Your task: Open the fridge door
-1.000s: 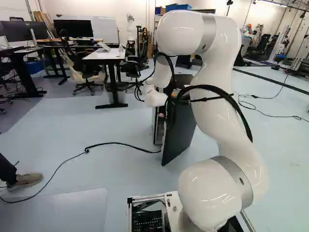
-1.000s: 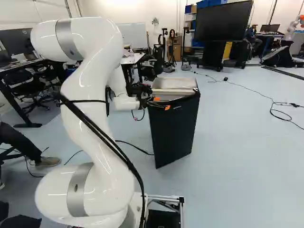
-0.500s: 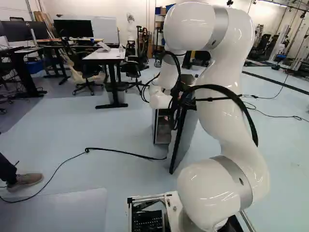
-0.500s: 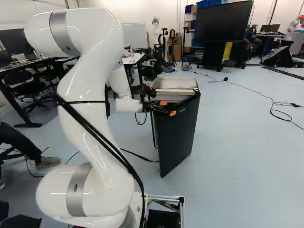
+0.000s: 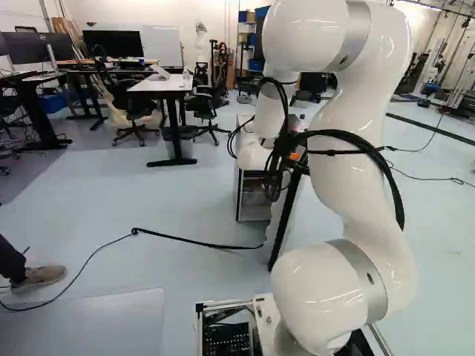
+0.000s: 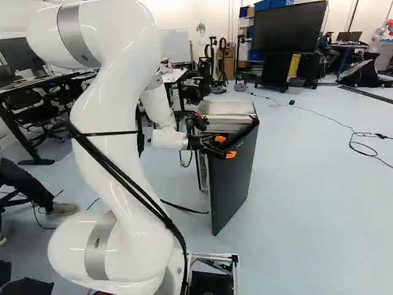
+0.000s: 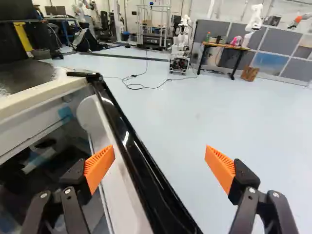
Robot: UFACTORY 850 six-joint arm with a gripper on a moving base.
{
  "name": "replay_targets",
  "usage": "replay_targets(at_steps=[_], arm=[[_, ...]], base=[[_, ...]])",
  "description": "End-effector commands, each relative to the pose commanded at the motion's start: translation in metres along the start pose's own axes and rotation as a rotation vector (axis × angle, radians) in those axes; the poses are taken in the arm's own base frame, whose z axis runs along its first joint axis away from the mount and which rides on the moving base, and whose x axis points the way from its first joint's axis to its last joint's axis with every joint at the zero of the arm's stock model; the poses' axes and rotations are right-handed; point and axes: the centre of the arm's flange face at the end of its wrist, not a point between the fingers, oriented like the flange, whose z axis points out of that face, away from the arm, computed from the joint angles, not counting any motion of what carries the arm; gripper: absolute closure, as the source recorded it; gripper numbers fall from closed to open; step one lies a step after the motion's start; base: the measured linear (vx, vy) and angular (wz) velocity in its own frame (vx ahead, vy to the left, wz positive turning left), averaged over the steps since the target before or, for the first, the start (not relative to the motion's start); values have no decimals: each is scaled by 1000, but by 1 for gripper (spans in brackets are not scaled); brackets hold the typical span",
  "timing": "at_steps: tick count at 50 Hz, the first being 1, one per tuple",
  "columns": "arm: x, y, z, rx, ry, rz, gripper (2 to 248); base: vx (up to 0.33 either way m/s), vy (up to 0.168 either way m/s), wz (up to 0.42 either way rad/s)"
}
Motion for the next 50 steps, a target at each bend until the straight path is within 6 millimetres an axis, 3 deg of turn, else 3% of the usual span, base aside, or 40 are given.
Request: replay_targets(at_steps=[50], arm=[[12, 88, 40, -356, 22, 53, 3]], base=[[0, 0, 0]])
